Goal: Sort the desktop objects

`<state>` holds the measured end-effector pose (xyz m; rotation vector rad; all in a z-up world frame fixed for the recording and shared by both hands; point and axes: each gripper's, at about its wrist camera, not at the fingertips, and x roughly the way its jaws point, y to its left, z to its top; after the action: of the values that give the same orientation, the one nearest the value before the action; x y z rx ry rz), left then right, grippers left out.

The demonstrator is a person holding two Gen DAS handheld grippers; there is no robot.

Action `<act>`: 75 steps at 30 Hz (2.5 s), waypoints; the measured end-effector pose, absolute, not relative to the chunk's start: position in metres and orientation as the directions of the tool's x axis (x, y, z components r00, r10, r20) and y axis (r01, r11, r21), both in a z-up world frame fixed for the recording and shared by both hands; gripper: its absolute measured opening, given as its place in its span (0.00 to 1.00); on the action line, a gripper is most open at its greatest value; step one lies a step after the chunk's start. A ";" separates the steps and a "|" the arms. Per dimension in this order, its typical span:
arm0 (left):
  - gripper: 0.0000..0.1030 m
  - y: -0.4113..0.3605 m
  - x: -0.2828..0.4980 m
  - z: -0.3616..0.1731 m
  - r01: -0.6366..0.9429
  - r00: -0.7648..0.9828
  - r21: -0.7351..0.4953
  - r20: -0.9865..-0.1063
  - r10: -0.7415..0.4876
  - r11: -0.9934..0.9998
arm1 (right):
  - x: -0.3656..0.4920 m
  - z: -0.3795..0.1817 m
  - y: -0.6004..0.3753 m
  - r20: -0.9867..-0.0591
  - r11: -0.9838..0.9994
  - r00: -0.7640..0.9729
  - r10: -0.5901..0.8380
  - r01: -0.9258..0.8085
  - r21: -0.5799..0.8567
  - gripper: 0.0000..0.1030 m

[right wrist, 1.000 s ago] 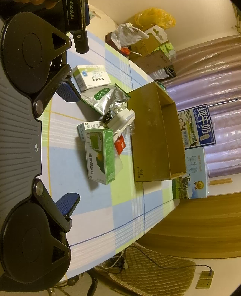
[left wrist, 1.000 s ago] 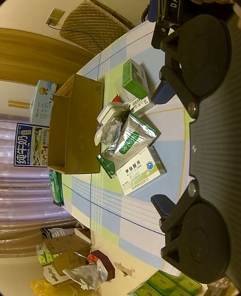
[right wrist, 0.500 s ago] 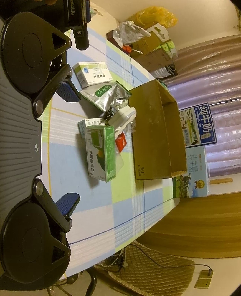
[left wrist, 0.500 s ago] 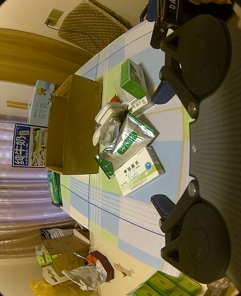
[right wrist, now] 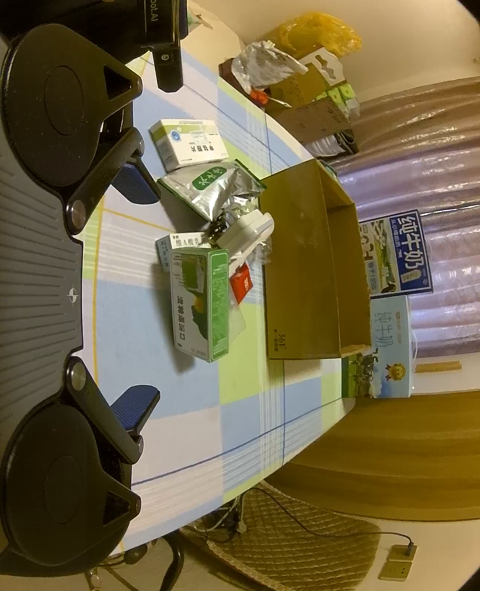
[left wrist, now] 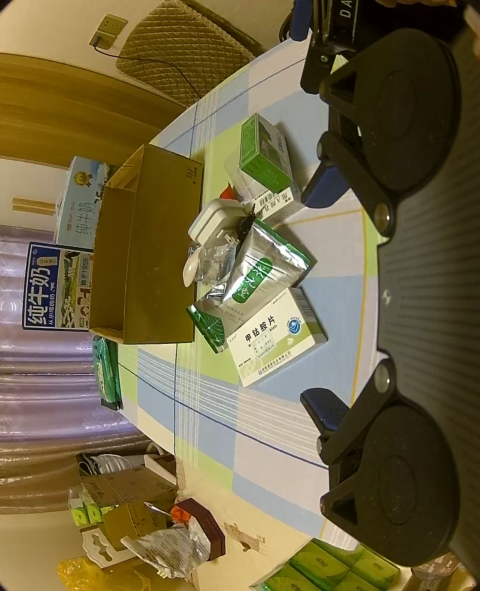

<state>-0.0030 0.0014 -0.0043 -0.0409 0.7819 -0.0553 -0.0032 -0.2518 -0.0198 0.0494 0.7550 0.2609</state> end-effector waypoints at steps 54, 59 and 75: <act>0.99 -0.018 0.085 -0.059 0.161 0.626 -0.025 -0.770 -0.122 0.987 | 0.133 -0.110 -0.202 -0.625 0.548 0.762 0.168 -0.599 -0.584 0.98; 0.99 -0.020 0.088 -0.062 0.168 0.617 -0.023 -0.777 -0.123 0.985 | 0.146 -0.104 -0.209 -0.610 0.636 0.783 0.122 -0.533 -0.557 0.98; 0.99 -0.022 0.093 -0.064 0.166 0.616 -0.020 -0.779 -0.119 0.986 | 0.144 -0.133 -0.200 -0.718 0.469 0.670 0.191 -0.704 -0.533 0.79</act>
<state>0.0928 -0.0224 -0.0639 0.0556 0.8925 -0.1643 0.1440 -0.2002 -0.1325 -0.9291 0.6343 0.5959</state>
